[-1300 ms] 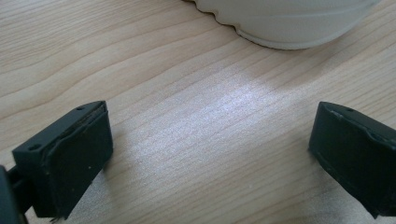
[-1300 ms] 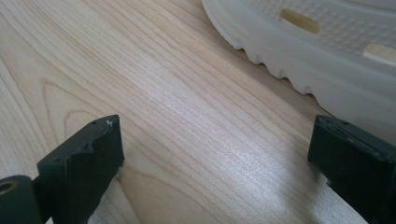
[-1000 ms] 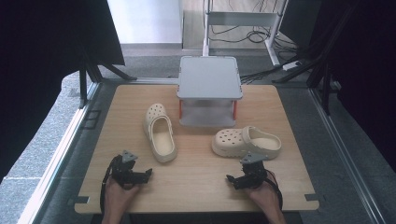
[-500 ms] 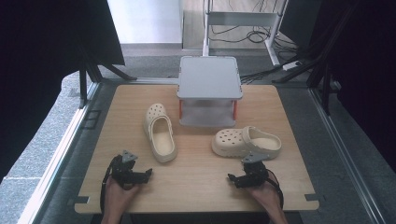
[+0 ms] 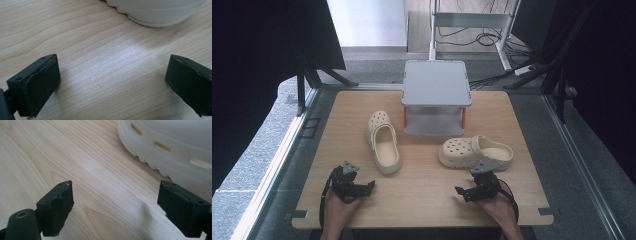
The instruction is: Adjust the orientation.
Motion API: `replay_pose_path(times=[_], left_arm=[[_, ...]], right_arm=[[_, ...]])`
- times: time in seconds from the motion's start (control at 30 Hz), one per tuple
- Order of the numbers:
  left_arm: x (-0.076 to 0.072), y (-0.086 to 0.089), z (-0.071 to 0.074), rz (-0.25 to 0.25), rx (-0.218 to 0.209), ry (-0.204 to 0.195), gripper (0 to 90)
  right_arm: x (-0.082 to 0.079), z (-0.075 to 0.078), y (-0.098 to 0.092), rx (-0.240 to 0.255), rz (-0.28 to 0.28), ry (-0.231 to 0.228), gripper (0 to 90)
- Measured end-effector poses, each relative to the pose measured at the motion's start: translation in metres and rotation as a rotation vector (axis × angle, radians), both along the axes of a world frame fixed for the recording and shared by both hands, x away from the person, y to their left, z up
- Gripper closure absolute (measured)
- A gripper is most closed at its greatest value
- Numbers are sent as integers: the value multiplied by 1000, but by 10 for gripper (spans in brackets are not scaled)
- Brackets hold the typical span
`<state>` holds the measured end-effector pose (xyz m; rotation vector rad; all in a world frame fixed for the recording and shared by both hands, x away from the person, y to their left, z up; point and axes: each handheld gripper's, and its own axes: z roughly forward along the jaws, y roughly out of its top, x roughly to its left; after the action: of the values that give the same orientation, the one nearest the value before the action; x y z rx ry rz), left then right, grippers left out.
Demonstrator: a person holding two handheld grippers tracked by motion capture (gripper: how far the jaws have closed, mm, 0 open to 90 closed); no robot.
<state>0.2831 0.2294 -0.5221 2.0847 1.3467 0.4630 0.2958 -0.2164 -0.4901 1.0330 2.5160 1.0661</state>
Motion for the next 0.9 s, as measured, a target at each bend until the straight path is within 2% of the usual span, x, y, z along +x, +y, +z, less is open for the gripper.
replay_pose_path(times=[0.2,0.47,0.7,0.83,0.9], left_arm=[[0,0,0,-3,0,0,0],[0,0,0,-1,-3,1,0],[0,0,0,-3,-2,1,0],[0,0,0,0,-4,0,0],[0,0,0,-2,-3,0,0]], right_arm=[[2,11,12,33,30,19,143],[9,29,31,8,68,6,157],[24,39,46,15,87,22,177],[41,44,63,24,111,43,198],[44,46,66,17,117,37,201]])
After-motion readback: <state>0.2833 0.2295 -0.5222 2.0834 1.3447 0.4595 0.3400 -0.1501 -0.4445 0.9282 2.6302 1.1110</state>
